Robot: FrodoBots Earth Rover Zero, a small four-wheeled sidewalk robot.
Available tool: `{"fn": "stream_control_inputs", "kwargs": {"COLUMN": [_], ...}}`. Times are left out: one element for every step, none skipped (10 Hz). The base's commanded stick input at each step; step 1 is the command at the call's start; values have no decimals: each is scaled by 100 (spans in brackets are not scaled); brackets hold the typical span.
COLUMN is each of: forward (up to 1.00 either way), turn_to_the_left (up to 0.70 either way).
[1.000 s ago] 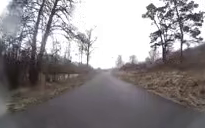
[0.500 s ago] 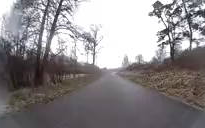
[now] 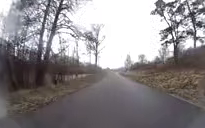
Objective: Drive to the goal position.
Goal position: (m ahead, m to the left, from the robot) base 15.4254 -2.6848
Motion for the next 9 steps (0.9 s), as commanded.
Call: {"fn": "stream_control_inputs", "kwargs": {"forward": [70, 83, 85, 85, 85, 85, 85, 84, 84], "turn_to_the_left": [0, 0, 0, 0, 0, 0, 0, 0, 0]}}
